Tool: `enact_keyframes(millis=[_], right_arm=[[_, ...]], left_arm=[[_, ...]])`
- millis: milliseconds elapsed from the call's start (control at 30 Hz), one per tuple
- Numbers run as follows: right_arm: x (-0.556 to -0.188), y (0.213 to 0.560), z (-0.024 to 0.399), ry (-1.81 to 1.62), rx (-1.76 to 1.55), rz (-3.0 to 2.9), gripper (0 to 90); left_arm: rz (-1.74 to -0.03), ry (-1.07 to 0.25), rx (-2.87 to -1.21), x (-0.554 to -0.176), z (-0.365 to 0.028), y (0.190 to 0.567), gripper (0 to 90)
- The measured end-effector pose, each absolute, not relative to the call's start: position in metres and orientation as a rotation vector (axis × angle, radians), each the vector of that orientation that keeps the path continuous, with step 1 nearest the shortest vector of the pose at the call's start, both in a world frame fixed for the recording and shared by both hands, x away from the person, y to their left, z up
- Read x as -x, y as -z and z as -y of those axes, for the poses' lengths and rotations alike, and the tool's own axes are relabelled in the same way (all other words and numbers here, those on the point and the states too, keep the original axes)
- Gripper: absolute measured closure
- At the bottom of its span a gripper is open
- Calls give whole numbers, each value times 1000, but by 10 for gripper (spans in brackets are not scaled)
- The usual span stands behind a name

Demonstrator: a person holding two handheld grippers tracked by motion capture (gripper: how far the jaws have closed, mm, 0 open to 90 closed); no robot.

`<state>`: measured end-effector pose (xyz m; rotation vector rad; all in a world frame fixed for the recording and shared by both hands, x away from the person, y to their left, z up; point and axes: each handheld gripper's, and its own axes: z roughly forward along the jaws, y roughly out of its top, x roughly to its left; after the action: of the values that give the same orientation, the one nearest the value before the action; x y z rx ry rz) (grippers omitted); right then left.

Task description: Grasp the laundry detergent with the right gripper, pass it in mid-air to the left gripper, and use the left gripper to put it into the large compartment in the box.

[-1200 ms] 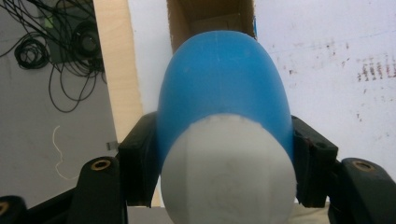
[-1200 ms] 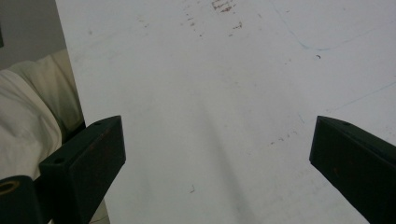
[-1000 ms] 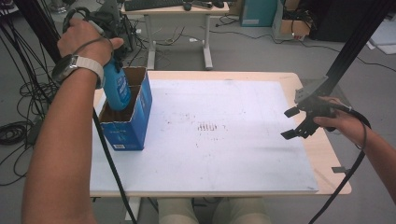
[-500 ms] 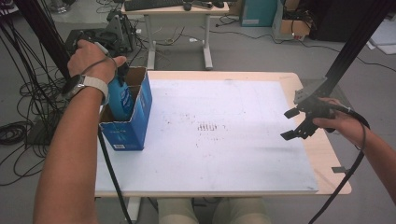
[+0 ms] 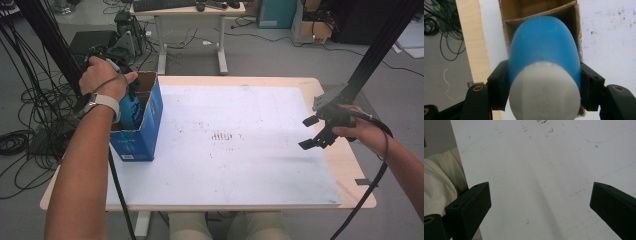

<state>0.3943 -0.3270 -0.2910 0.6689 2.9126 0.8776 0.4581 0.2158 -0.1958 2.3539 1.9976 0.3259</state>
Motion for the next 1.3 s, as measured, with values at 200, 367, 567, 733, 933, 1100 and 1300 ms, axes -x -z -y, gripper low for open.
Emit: enact_keyframes(millis=[200,367,567,733,933,1100,1300], right_arm=[[-395,292,328,-885,-684,-2911,35],[-396,294,328,-882,-685,-2915,35],[-397,294,328,-876,-694,-2916,35],[-398,295,327,-876,-693,-2917,35],[-398,296,327,-876,-698,-2917,35],[-398,297,327,-872,-701,-2921,35],[-398,298,327,-866,-714,-2920,35]], left_arm=[[-1989,-293,-2369,-460,-217,212,376],[-1988,-289,-2387,-461,-217,225,376],[-1985,-292,-2397,-461,-218,236,376],[-1984,-291,-2389,-461,-217,245,376],[-1989,-282,-2382,-462,-217,254,376],[-1983,-272,-2386,-461,-218,260,376],[-1984,-281,-2379,-460,-219,261,376]])
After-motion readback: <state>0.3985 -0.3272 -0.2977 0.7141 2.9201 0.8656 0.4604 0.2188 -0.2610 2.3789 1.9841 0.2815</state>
